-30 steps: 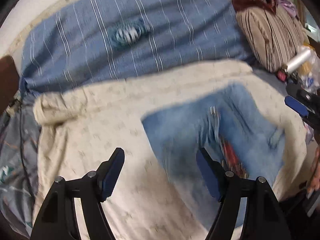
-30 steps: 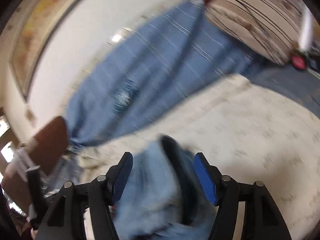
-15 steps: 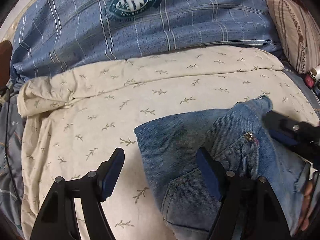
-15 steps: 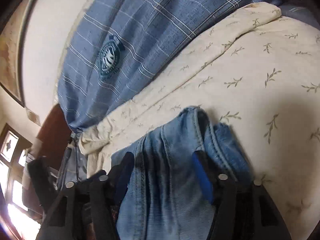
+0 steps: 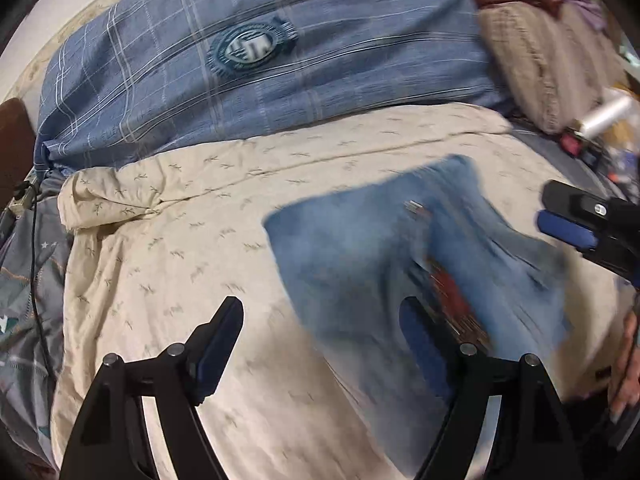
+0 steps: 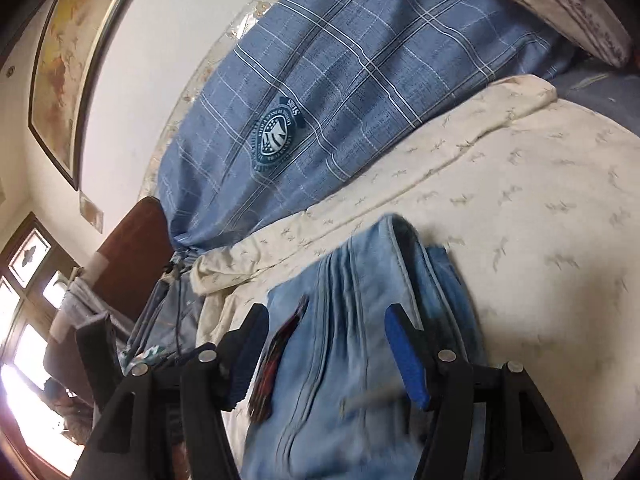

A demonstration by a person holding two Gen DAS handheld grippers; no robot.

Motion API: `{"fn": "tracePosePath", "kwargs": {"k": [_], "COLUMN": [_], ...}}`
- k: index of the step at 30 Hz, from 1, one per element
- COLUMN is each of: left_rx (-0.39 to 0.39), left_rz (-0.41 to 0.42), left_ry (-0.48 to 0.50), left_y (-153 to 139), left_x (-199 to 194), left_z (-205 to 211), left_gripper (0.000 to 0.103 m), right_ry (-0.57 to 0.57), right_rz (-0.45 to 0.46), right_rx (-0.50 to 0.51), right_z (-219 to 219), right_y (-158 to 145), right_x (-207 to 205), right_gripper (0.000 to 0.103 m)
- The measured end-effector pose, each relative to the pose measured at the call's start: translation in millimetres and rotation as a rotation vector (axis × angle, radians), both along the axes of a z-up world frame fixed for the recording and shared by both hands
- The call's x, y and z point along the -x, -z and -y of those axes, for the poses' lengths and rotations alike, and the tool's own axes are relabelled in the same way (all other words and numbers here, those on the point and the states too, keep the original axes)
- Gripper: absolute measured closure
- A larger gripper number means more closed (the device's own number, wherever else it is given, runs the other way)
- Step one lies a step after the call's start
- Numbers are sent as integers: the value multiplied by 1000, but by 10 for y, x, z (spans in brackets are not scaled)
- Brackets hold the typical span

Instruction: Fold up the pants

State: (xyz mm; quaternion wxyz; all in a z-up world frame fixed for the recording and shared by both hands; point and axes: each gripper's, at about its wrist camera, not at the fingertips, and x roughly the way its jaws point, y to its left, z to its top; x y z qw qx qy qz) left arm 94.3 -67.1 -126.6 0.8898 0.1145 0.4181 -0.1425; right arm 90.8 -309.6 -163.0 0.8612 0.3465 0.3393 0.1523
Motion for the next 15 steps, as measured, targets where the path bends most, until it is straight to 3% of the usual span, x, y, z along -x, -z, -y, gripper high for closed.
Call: {"fn": "tracePosePath", "kwargs": {"k": [3,5,9,12,15], "left_rx": [15,-24,-9,-45,-73], "left_rz": [-15,-18,-23,16,25], "left_ry": [29,38,16,22,28], "left_y": [68,197,365,355,338], "left_x": [224,290,315,349,359], "left_z": [39,89,73,113,142], "left_gripper": [22,21,19,18,18], "right_ry": [-23,-34,-43,-33,-42], "right_rz": [-15,-41,-157,-165,-155], "right_rx": [-32,-4,-17,-79,-34], "right_z": [-32,-104,-88,-5,-49], "right_y": [25,60,348,429,424], "right_x": [222,268,209,191,191], "right_gripper": [39,39,39,39,39]}}
